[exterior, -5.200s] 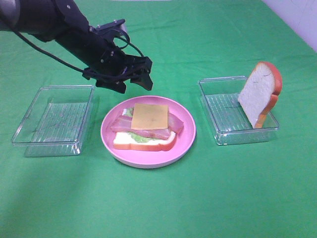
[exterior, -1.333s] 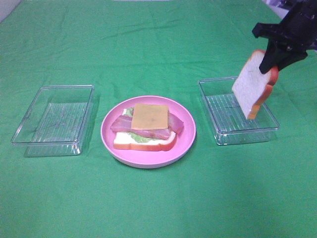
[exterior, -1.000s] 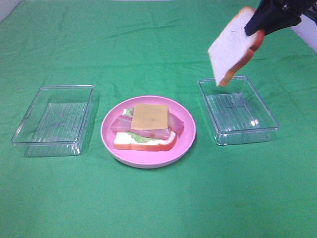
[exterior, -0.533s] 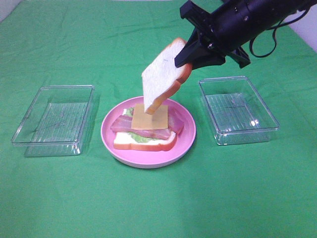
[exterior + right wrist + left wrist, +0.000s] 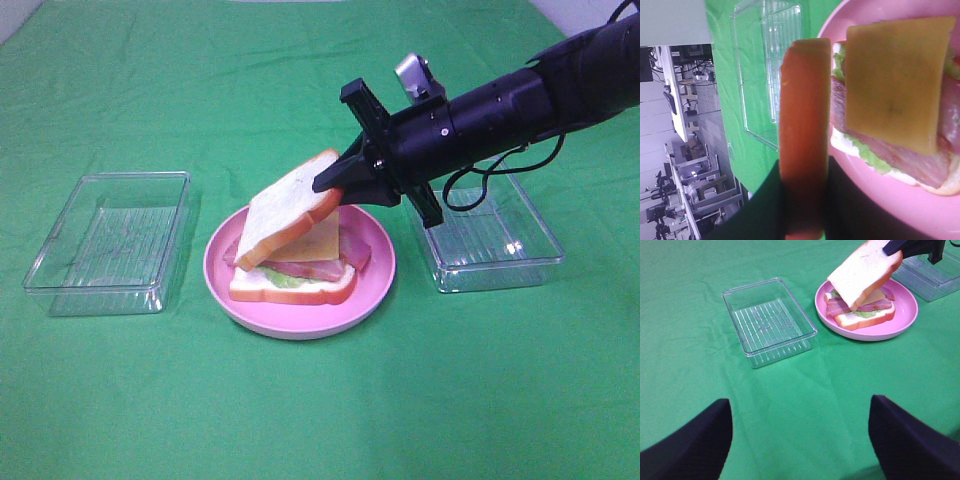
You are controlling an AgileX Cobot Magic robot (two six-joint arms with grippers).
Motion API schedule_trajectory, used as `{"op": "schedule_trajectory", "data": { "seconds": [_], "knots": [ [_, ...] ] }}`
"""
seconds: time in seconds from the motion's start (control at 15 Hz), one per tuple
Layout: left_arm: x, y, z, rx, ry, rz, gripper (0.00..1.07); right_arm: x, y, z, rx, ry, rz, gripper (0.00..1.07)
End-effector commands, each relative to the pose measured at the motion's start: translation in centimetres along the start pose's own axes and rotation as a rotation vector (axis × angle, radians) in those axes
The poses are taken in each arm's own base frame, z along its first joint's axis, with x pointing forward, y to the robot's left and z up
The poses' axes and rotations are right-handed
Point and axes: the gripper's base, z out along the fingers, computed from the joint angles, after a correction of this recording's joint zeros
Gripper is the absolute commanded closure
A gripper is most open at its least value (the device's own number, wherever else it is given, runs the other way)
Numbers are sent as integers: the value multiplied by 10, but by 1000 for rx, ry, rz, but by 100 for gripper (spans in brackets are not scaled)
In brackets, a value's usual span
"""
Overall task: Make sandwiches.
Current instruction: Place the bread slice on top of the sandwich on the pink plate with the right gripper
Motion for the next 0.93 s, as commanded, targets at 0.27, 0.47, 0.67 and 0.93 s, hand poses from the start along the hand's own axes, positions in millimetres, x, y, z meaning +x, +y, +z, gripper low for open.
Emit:
{"op": "schedule_trajectory", "data": {
  "seconds": [0.27, 0.47, 0.67, 0.93],
  "knots": [
    [1, 0, -2, 2, -23, -4, 34, 0, -9, 9, -25, 30, 22, 102],
    [1, 0, -2, 2, -23, -4, 34, 1, -9, 9, -28, 32, 13, 89],
    [1, 0, -2, 2, -23, -4, 34, 3, -7, 8, -40, 60, 8, 48],
    [1, 0, -2, 2, -23, -4, 34, 9, -6, 6, -36, 132, -49, 30]
  ]
}}
